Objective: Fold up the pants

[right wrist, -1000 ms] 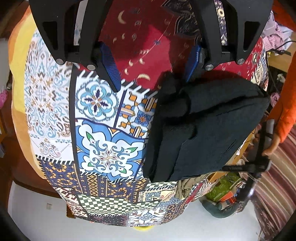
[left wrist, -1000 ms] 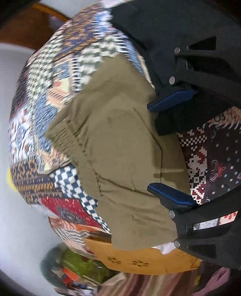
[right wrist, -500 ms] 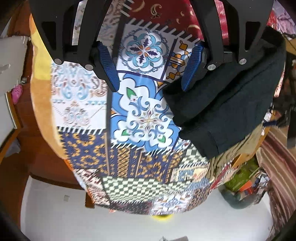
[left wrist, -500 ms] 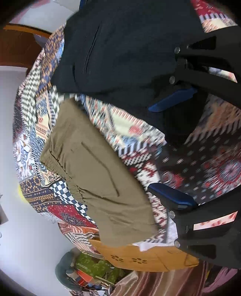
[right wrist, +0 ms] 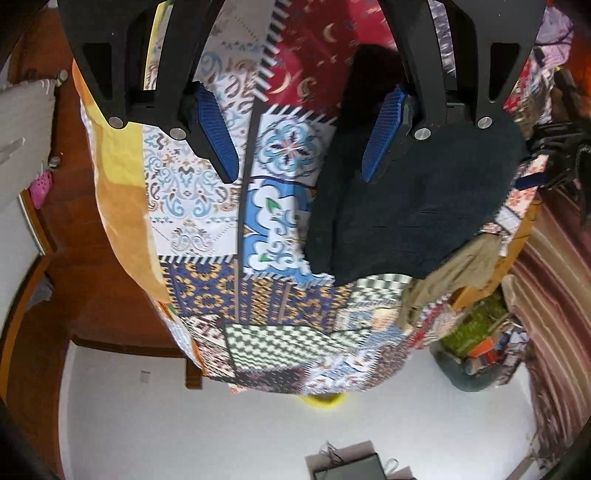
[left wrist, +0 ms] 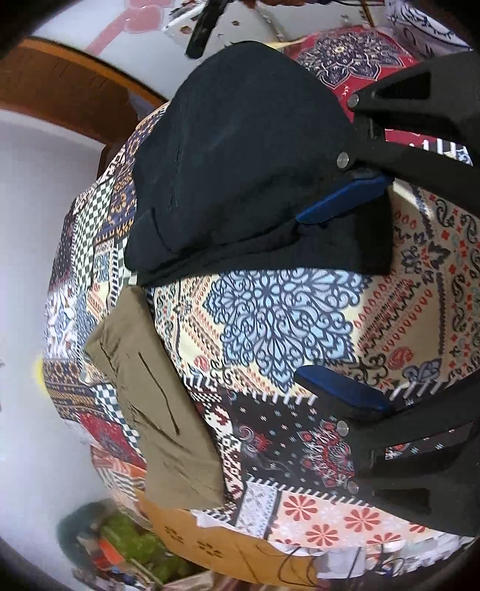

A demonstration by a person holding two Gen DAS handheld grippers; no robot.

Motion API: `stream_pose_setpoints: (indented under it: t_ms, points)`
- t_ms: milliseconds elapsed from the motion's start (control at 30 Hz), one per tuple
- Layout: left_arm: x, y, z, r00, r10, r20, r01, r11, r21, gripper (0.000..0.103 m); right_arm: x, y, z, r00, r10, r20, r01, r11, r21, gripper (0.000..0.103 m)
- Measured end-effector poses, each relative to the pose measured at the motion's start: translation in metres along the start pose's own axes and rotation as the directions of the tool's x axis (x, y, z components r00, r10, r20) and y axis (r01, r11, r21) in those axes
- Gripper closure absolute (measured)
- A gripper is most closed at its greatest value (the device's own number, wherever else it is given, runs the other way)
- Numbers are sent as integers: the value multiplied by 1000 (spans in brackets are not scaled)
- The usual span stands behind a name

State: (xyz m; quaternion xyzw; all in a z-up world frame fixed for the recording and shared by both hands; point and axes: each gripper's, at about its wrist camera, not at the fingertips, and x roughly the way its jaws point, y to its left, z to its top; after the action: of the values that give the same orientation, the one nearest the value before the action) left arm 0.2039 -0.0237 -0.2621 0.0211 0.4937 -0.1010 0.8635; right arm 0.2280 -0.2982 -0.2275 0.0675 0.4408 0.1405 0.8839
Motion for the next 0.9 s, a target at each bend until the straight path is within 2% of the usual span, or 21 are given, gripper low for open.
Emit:
stream_pose_setpoints:
  t_ms: [100,167,367,433,567,700,767,833,900]
  points:
    - [-8,12,5,998,67,-13,-67,998,-3,24,-11,10,-1,1000,8,29,-7,999,-38,37]
    - [-17,17,10,998,65,3,-65,998,-14,24,-17,16,-1,999,20,50,-17,998,-59,37]
    - [-44,-3,43,995,3,98,-3,1000,-2,24,-18,25,3,994,68,84,-62,995,-75,37]
    - [-44,-19,57,991,-63,121,62,998,16,24,-14,29,8,992,96,87,-89,993,-82,37]
    - [-26,-51,71,988,-102,116,95,993,69,24,-7,40,11,985,152,86,-144,986,-90,37]
    - [6,-76,70,992,-109,61,102,988,113,24,13,48,5,982,183,39,-178,980,-93,37]
    - [31,-82,64,997,-74,4,73,989,130,24,32,50,-3,983,184,-15,-184,979,-91,37]
    - [47,-80,55,997,-70,-29,74,989,127,24,57,51,-15,981,173,-90,-181,979,-89,37]
    - [49,-78,53,996,-84,-27,87,989,116,23,68,51,-24,977,172,-123,-183,980,-79,37]
